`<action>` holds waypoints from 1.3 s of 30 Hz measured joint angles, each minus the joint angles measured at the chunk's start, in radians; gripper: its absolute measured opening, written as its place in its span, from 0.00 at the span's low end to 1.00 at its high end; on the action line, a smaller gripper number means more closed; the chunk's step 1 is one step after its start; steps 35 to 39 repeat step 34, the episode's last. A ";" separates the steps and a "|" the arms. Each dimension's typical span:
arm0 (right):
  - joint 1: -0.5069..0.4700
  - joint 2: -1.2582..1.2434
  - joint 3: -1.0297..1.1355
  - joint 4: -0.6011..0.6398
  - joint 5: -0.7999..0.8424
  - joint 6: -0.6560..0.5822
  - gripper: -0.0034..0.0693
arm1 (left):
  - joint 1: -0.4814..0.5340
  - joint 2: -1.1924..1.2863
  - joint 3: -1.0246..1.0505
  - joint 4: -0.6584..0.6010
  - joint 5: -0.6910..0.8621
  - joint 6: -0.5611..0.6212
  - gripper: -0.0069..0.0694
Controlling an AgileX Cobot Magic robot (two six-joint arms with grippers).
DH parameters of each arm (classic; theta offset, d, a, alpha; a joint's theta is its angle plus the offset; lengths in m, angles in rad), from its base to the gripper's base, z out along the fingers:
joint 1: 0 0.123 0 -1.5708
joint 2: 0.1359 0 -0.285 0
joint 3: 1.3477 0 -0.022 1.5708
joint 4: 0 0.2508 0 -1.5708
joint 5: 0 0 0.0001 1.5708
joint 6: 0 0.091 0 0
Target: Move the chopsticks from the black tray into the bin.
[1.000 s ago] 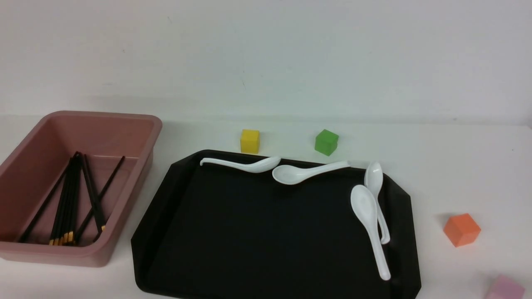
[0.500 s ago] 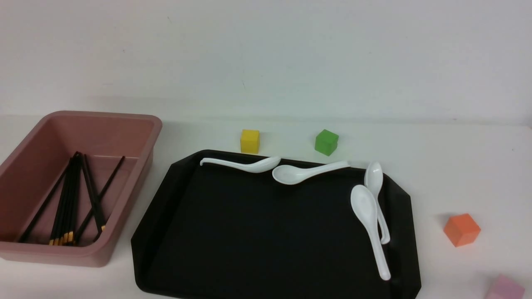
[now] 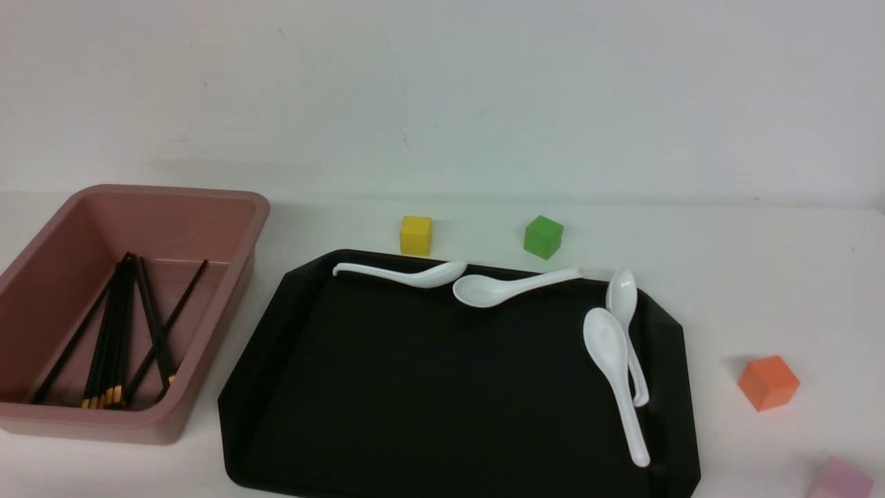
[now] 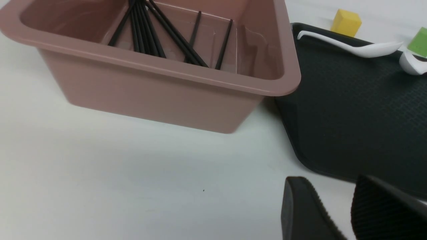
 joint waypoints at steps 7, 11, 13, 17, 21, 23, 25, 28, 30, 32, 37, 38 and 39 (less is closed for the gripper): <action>0.000 0.000 0.000 0.000 0.000 -0.004 0.21 | 0.000 0.000 0.000 0.000 0.000 0.000 0.40; 0.000 0.000 0.000 0.000 0.000 -0.004 0.21 | 0.000 0.000 0.000 0.000 0.000 0.000 0.40; 0.000 0.000 0.000 0.000 0.000 -0.004 0.22 | 0.000 0.000 0.000 0.000 0.000 0.000 0.40; 0.000 0.000 0.000 0.000 0.000 -0.004 0.22 | 0.000 0.000 0.000 0.000 0.000 0.000 0.40; 0.000 0.000 0.000 0.000 0.000 -0.004 0.23 | 0.000 0.000 0.000 0.000 0.000 0.000 0.40; 0.000 0.000 0.000 0.000 0.000 -0.004 0.23 | 0.000 0.000 0.000 0.000 0.000 0.000 0.40; 0.000 0.000 0.000 0.000 0.000 -0.004 0.23 | 0.000 0.000 0.000 0.000 0.000 0.000 0.40; 0.000 0.000 0.000 0.000 0.000 -0.004 0.24 | 0.000 0.000 0.000 0.000 0.000 0.000 0.40; 0.000 0.000 0.000 0.000 0.000 -0.004 0.25 | 0.000 0.000 0.000 0.000 0.000 0.000 0.40; 0.000 0.000 0.000 -0.001 0.000 -0.004 0.25 | 0.000 0.000 0.000 0.000 0.000 0.000 0.40; 0.000 0.000 0.000 -0.001 0.000 -0.004 0.25 | 0.000 0.000 0.000 0.000 0.000 0.000 0.40; 0.000 0.000 0.000 -0.001 0.000 -0.004 0.25 | 0.000 0.000 0.000 0.000 0.000 0.000 0.40; 0.000 0.000 0.000 -0.001 0.000 -0.004 0.25 | 0.000 0.000 0.000 0.000 0.000 0.000 0.40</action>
